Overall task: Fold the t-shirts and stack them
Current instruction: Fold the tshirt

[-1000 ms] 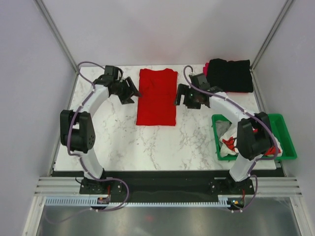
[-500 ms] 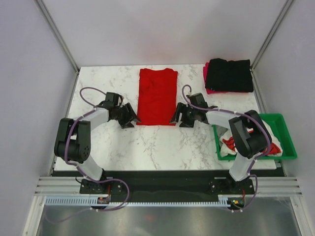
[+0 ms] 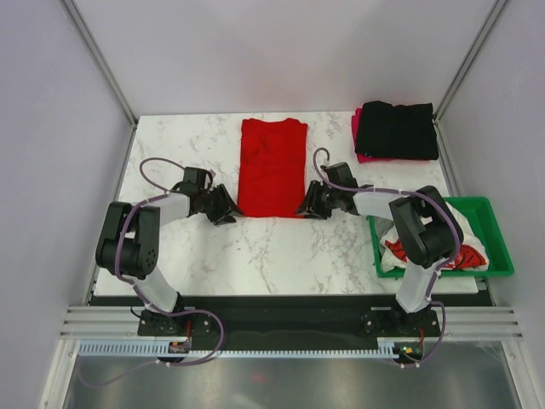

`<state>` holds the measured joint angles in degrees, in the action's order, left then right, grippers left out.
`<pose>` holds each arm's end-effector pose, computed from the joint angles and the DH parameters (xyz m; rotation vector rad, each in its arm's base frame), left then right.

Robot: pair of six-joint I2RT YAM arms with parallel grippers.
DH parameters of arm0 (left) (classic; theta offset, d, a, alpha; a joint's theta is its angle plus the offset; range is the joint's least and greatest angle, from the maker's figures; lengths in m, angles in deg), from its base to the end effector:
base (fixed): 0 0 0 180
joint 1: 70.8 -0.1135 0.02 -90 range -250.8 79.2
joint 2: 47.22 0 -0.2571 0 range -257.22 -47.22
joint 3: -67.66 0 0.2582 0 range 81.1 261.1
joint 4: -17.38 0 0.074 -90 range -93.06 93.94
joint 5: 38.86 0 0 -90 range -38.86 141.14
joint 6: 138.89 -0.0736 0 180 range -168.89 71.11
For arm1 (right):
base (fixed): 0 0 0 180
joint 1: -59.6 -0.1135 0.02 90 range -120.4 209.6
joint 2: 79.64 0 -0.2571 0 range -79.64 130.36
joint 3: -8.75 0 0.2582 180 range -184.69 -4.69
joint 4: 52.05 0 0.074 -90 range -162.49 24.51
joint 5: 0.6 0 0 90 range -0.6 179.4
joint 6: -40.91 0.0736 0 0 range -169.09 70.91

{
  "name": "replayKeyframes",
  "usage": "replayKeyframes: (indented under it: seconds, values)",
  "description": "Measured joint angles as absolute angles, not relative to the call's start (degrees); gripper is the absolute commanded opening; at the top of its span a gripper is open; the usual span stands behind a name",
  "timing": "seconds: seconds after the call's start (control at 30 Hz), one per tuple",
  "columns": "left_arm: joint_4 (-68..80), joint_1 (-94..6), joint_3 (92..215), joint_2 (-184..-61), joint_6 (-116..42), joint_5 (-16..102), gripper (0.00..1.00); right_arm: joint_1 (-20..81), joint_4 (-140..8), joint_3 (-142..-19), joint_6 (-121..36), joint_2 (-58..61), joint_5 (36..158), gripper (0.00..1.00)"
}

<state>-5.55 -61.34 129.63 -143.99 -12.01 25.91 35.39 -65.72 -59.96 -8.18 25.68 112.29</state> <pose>0.3276 -0.0864 0.1026 -0.4646 2.6331 -0.8527 0.3401 0.1843 0.0984 0.1898 2.6046 0.9507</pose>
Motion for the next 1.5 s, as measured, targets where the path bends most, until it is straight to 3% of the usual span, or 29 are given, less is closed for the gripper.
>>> replayKeyframes:
  seconds: [0.13, 0.53, 0.8, 0.9, 1.1, 1.5]
  values:
    - [-4.05, -61.34, 128.65, -144.17, -11.33, 25.08, 0.44, 35.39, -65.37, -59.96, -8.14, 25.88, 112.69, 0.43]
    - [-1.42, -61.34, 127.84, -144.80, -10.57, 25.05, 0.33, 35.44, -65.17, -59.96, -8.12, 26.79, 113.01, 0.24]
    - [-1.36, -61.34, 128.67, -146.14, -10.32, 25.53, 0.15, 35.44, -64.69, -59.96, -8.21, 27.34, 113.54, 0.12]
    - [-1.38, -61.34, 129.70, -146.97, -10.28, 25.73, 0.02, 35.46, -64.60, -59.96, -8.27, 27.47, 113.63, 0.07]
    - [-1.40, -61.30, 130.33, -147.21, -10.30, 26.63, 0.02, 35.63, -64.47, -59.98, -8.36, 27.71, 114.02, 0.00]
    - [-1.14, -59.90, 127.67, -139.27, -10.26, 28.00, 0.02, 35.87, -64.16, -59.96, -8.38, 27.93, 114.76, 0.00]
